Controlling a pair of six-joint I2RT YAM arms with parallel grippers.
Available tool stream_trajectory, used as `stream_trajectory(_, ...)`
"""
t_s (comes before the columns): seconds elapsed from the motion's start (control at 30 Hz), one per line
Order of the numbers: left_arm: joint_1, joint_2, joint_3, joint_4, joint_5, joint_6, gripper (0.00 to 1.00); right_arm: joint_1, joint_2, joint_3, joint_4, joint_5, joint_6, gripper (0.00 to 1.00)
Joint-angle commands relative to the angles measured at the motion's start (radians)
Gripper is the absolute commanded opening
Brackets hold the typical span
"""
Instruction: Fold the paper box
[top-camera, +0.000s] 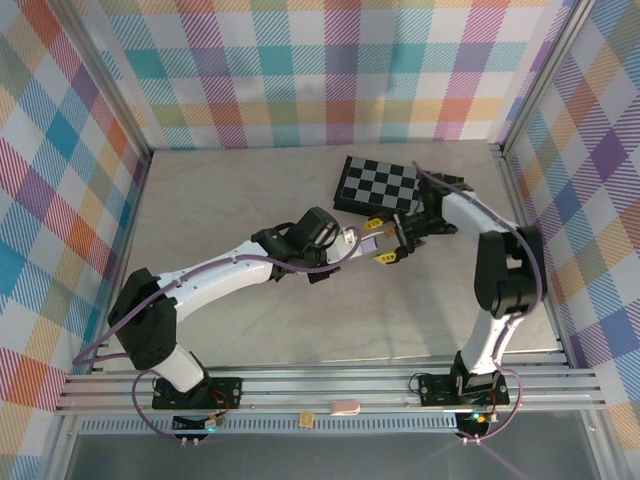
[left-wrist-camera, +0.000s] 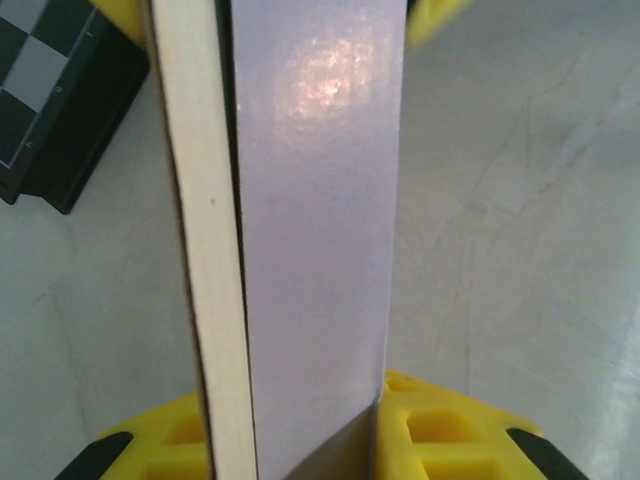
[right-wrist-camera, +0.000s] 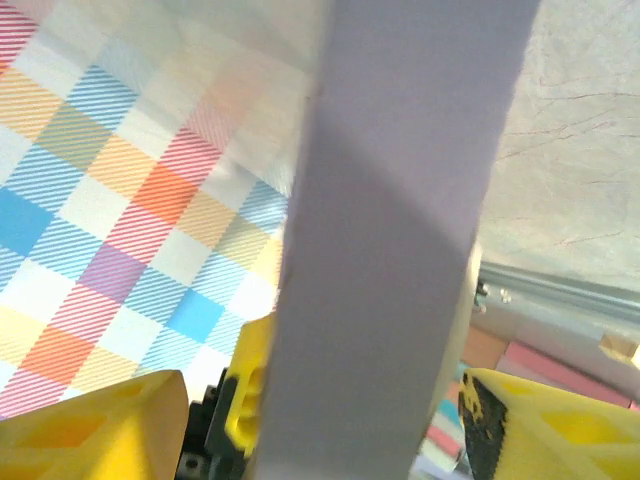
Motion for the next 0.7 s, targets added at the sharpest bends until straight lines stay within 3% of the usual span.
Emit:
stream_trajectory(0.0,0.013,0.013,0.080,-0.213,0.068,-0.013,0.18,-0.053,-0.120,0.042,-0.107,0.139,-0.045,0.72)
stream_trajectory(0.13,0.015,0.035,0.128,-0.342,0.093,-0.013,0.18,-0.072,-0.215,0.072,-0.190,0.375,-0.167,0.71)
stream_trajectory(0.27,0.032,0.069,0.148,-0.428,0.105,-0.011,0.18,-0.042,-0.322,0.035,-0.152,0.607,-0.302,0.57)
stream_trajectory(0.43,0.058,0.102,0.133,-0.446,0.107,-0.007,0.20,0.115,-0.449,-0.083,0.017,0.815,-0.563,0.50)
stream_trajectory(0.67,0.083,0.121,0.139,-0.416,0.111,-0.003,0.26,0.216,-0.425,-0.156,0.123,0.752,-0.852,0.49)
